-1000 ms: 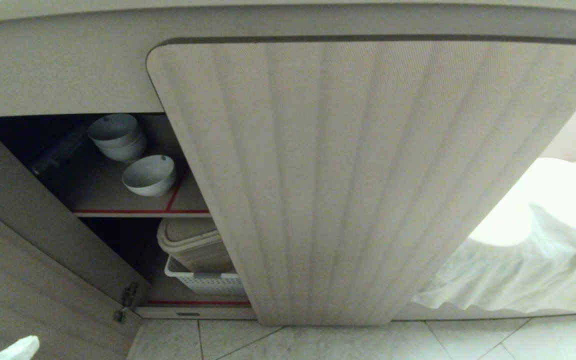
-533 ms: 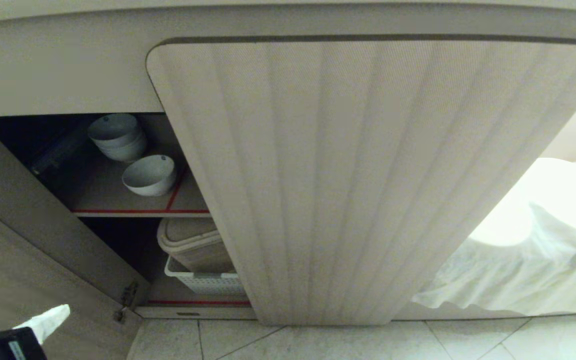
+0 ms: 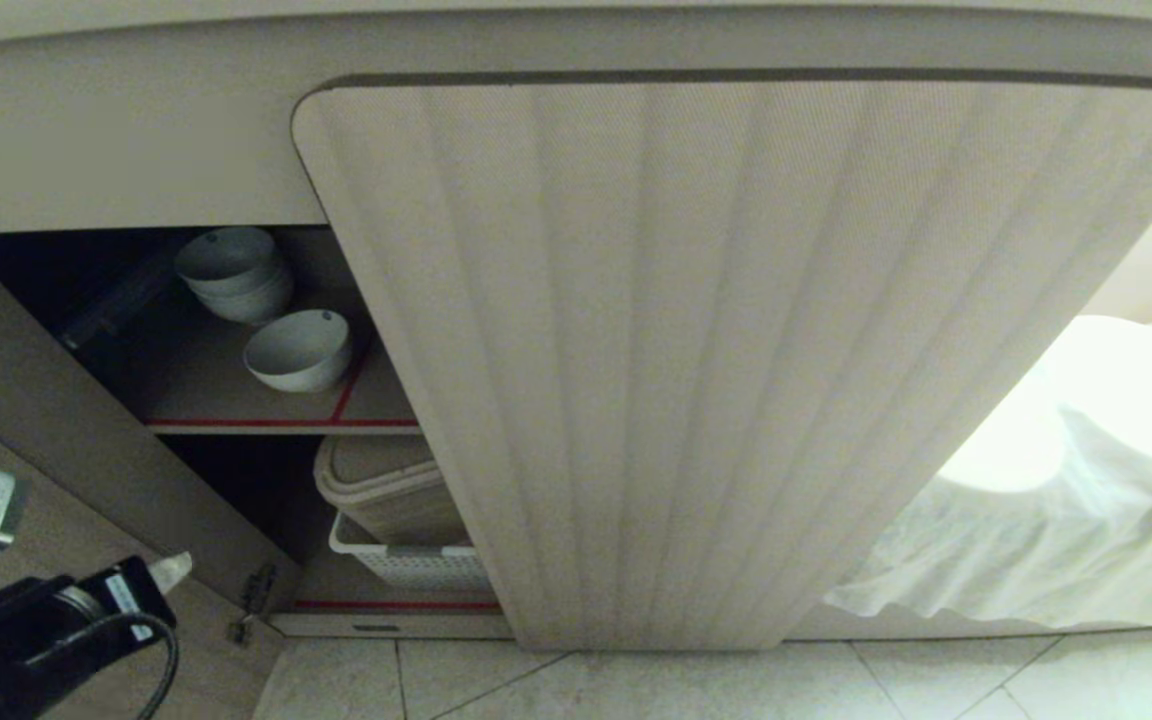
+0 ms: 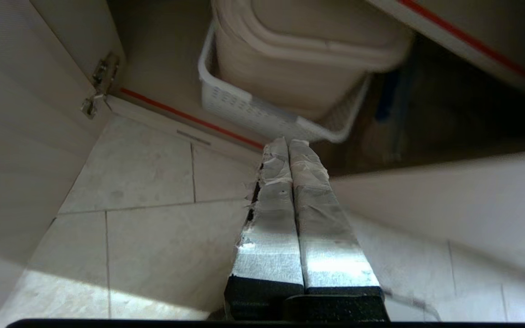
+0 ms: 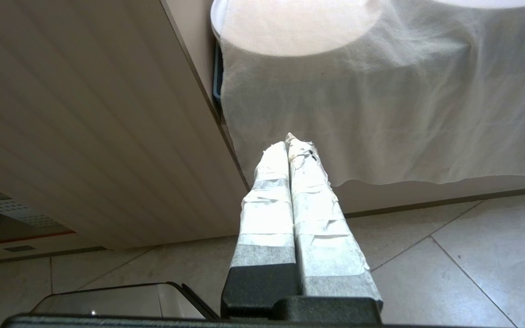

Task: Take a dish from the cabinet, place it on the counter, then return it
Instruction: Take the bowl from the cabinet

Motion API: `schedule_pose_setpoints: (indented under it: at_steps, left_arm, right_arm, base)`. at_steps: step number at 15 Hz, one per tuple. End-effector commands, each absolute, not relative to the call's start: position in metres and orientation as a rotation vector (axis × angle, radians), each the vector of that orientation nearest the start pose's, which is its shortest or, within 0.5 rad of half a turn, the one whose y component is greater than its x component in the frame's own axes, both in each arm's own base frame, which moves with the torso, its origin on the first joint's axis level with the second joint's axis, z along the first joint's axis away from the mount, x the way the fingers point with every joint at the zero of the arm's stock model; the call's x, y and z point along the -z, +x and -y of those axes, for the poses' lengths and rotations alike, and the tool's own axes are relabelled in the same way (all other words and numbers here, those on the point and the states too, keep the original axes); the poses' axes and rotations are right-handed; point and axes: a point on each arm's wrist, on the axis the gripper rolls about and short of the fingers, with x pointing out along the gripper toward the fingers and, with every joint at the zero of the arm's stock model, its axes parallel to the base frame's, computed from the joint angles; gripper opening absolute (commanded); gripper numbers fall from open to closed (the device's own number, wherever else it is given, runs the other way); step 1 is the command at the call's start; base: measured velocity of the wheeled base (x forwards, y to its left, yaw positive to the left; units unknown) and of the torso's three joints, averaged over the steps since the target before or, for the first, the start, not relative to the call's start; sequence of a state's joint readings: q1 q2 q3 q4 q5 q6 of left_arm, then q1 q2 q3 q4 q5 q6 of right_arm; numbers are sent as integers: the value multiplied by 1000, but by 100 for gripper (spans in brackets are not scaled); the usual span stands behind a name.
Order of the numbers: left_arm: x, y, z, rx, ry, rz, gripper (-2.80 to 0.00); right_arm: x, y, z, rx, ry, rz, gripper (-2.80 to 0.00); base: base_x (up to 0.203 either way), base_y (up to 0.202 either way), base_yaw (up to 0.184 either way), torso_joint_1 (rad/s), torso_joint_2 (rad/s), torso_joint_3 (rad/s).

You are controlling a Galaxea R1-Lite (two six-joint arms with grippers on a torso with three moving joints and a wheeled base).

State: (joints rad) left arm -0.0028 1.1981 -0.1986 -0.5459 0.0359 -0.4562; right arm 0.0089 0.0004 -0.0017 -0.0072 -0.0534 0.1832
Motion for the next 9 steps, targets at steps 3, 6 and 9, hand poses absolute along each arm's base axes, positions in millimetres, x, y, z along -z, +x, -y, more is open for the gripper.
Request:
schedule_pose_setpoints:
  at_steps: [3,6,9]
  left_arm:
    - [-122,182,-2,-221,-490,-459,-280]
    - [-133,202,-1,-230,-567,-410,-280]
    - [-131,208,-2,-249,-586,-416,-280]
  right_arm:
    - [-77,-23,1,44,184,13,-280]
    - [-77,-23,1,44,184,13,-280]
    - [-77,-23,1,44,184,13,-280]
  base:
    - [0,0,0,0,0,0]
    - [0,0,0,0,0,0]
    - [0,0,0,0,0,0]
